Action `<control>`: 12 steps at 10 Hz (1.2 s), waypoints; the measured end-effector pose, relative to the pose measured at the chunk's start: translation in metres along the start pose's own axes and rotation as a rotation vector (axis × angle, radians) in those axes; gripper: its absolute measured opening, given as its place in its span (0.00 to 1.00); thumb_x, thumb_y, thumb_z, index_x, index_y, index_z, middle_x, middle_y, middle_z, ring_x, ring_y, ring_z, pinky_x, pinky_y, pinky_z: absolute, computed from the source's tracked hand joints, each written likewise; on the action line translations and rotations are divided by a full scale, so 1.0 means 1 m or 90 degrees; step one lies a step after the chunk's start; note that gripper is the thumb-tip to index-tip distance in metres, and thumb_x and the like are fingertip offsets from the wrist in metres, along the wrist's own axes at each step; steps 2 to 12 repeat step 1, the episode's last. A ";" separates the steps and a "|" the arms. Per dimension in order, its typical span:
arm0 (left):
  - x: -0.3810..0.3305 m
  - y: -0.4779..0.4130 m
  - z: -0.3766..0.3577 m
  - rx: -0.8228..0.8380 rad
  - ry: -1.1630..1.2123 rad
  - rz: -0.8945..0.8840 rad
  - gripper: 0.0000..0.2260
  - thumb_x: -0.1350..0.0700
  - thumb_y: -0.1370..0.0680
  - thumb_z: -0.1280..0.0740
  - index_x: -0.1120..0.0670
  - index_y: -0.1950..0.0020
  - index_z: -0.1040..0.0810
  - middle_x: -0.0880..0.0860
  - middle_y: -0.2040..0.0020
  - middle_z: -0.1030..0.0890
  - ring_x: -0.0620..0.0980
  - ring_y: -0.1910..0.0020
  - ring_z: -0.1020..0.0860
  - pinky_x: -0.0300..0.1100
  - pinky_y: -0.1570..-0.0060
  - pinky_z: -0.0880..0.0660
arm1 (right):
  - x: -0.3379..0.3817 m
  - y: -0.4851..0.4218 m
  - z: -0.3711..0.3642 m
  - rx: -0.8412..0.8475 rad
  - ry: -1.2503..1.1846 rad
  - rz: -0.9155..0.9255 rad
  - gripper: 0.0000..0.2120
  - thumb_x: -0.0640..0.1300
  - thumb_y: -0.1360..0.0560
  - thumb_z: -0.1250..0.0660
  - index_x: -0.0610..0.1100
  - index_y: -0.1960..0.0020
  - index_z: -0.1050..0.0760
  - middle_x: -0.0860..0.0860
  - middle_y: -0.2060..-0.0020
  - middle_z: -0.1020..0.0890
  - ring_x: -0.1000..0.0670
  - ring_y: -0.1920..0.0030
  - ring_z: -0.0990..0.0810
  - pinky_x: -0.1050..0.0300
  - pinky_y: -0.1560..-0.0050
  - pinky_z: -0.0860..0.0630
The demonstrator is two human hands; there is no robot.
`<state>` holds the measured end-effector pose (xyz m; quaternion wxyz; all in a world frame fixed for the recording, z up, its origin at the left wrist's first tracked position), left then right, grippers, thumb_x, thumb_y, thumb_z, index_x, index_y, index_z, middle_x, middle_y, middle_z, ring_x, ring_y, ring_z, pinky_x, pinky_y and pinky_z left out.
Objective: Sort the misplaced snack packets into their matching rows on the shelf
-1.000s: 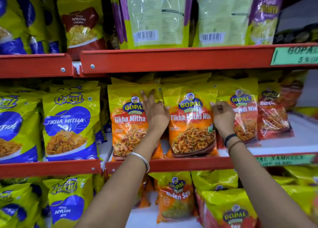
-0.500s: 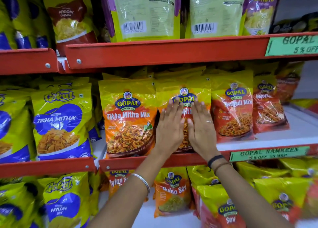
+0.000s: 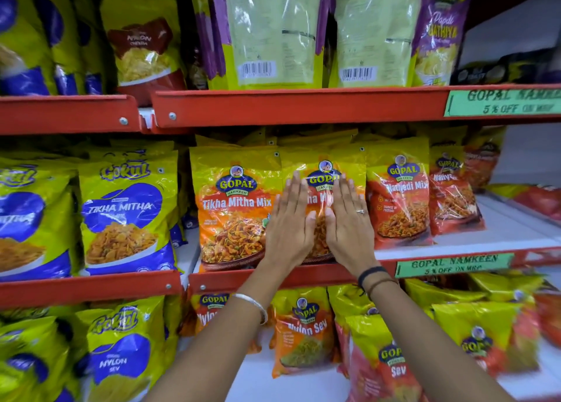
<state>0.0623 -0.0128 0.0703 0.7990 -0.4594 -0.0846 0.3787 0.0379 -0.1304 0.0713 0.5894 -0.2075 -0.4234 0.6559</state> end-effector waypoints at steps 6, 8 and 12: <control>-0.001 -0.003 0.058 -0.094 0.027 -0.007 0.27 0.51 0.20 0.50 0.50 0.24 0.60 0.48 0.23 0.61 0.46 0.23 0.59 0.43 0.24 0.61 | 0.049 -0.016 0.037 -0.082 -0.065 0.039 0.27 0.50 0.20 0.54 0.44 0.23 0.51 0.49 0.22 0.50 0.53 0.22 0.55 0.54 0.23 0.57; -0.001 -0.003 0.058 -0.094 0.027 -0.007 0.27 0.51 0.20 0.50 0.50 0.24 0.60 0.48 0.23 0.61 0.46 0.23 0.59 0.43 0.24 0.61 | 0.049 -0.016 0.037 -0.082 -0.065 0.039 0.27 0.50 0.20 0.54 0.44 0.23 0.51 0.49 0.22 0.50 0.53 0.22 0.55 0.54 0.23 0.57; -0.001 -0.003 0.058 -0.094 0.027 -0.007 0.27 0.51 0.20 0.50 0.50 0.24 0.60 0.48 0.23 0.61 0.46 0.23 0.59 0.43 0.24 0.61 | 0.049 -0.016 0.037 -0.082 -0.065 0.039 0.27 0.50 0.20 0.54 0.44 0.23 0.51 0.49 0.22 0.50 0.53 0.22 0.55 0.54 0.23 0.57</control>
Point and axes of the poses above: each hand's wrist, its own y-axis away from the middle knuckle, its own z-axis out of the back of the hand, x = y × z, the point moved 8 cm from there along -y, towards the middle knuckle
